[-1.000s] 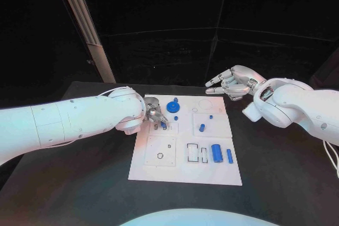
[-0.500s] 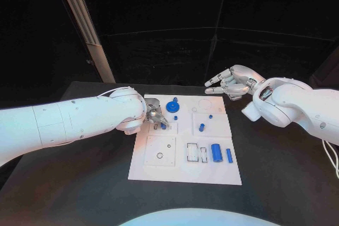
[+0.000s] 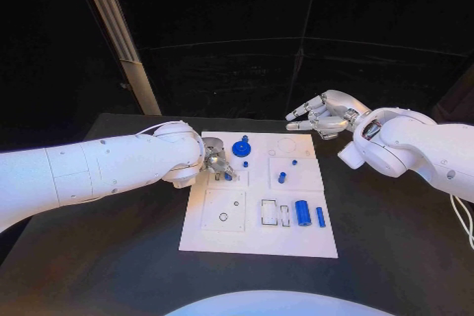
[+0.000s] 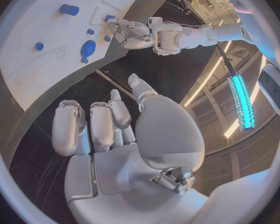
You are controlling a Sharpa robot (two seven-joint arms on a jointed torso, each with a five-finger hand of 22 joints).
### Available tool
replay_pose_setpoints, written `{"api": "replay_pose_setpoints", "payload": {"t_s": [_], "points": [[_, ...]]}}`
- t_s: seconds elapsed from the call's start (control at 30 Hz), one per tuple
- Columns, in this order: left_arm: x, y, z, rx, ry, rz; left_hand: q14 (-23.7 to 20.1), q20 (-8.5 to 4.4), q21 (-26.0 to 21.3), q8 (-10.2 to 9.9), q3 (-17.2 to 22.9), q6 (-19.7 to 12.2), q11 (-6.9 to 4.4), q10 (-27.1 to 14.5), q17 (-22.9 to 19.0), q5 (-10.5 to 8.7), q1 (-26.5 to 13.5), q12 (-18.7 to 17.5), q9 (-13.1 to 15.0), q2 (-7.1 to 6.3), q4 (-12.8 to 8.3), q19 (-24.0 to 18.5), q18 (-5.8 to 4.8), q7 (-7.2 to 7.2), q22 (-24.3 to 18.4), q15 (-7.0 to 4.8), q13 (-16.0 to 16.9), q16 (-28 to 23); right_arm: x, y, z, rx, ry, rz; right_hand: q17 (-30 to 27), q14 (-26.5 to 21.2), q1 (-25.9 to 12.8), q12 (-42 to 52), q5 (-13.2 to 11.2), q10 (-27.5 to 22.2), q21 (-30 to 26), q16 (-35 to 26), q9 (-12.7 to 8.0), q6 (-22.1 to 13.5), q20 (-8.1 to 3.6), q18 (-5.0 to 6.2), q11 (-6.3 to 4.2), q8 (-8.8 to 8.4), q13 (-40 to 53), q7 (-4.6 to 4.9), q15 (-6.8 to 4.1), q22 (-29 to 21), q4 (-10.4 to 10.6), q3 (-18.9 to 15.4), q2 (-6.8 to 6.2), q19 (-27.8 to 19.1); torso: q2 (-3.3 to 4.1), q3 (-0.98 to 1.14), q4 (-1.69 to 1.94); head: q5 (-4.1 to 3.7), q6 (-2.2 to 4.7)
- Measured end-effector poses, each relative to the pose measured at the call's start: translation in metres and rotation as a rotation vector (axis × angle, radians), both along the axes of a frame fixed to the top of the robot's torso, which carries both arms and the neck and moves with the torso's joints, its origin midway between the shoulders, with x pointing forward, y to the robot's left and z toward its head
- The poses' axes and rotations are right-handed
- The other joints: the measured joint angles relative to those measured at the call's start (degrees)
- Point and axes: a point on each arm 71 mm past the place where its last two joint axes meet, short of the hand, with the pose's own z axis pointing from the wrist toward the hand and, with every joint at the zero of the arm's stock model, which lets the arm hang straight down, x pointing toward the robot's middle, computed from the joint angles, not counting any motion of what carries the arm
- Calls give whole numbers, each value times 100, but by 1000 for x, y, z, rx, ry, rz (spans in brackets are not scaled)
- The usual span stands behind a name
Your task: Assemble the parts on the task board
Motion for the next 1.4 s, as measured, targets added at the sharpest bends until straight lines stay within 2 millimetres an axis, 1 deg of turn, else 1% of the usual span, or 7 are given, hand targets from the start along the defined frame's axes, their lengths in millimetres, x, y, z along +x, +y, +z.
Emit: {"api": "replay_pose_setpoints", "payload": {"t_s": [0.13, 0.53, 0.63, 0.93, 1.17, 1.37, 1.4], "points": [[0, -1, 0, 4, 3, -4, 2, 0, -3, 19, 27, 43, 1, 1, 0, 121, 0, -9, 15, 0, 27, 0, 0, 1, 0, -2, -4, 22, 0, 0, 0, 0, 0, 0, 0, 0, 0, 0, 0, 0, 0, 0, 0, 0, 0, 0, 0, 0, 0, 0, 0, 0, 0, 0, 0, 0, 0, 0, 0, -1, -4], [2, -2, 0, 11, 4, -6, 16, -19, -3, 20, 83, 43, -20, 24, 0, 166, -39, -9, 42, -39, 82, 18, 0, 1, 0, -16, -16, 23, 0, 0, 0, 0, 1, 1, -1, 0, 0, 0, 0, 0, 0, 0, 0, 0, 0, 0, 0, 0, 0, 0, 0, 0, 0, 0, 0, 0, 0, 2, 0, -9, -2], [3, -3, -1, 13, 5, -4, 16, -19, -3, 20, 155, 63, -12, 34, 0, 160, -116, -37, 73, -115, 107, 18, 0, -19, 0, -16, -25, 23, 0, 0, 0, 0, 1, 1, -1, 0, 0, 0, 0, 0, 0, 0, 0, 0, 0, 0, 0, 0, 0, 0, 0, -1, 0, 0, 0, 0, 0, 2, -2, -10, -7], [6, -4, -2, 15, 14, 5, 21, -38, -3, 49, 737, 110, -68, 57, 0, -99, -476, -38, 122, -356, -289, 37, 0, -63, 0, -64, -25, 23, 0, 1, 0, 0, 1, 2, -2, 0, 0, 0, 0, 0, 0, 0, 0, 0, 0, 0, 0, 0, -9, 0, 0, -1, 0, 0, 0, 0, 0, 4, -4, -19, -16], [7, -4, -2, 15, 22, 9, 11, -56, -3, 48, 943, 170, -103, 65, 0, -483, -588, -38, 123, -447, -398, 55, 0, -122, 0, -95, -19, 23, 0, 1, 0, 1, 1, 3, -2, 0, 0, 0, 0, -1, 0, 0, 0, 0, 0, 0, 0, 0, -9, 0, 0, -1, 0, 0, 0, 0, 0, 3, -4, -30, -27], [7, -4, -3, 15, 27, 10, 52, -73, -3, 47, 751, 284, -169, 82, 0, -1692, -731, -38, 120, -521, -129, 73, 0, -198, 0, -137, 12, 23, -1, 1, 0, 1, 1, 4, -2, 0, 0, 0, 0, -1, 0, 0, 0, 0, 0, 0, 1, 0, -9, 0, 0, -1, 0, 0, 0, 0, 0, 2, -3, -36, -34], [7, -4, -3, 14, 28, 11, 53, -73, -3, 47, 722, 290, -169, 81, 0, -1789, -733, -38, 120, -523, -99, 73, 0, -204, 0, -138, 18, 33, -1, 1, 0, 1, 0, 4, -2, 0, 0, 0, 0, 0, 0, 0, 0, 0, 0, 0, 0, 0, -9, 0, 0, -1, 0, 0, 0, 0, 0, 2, 0, -36, -34]]}}
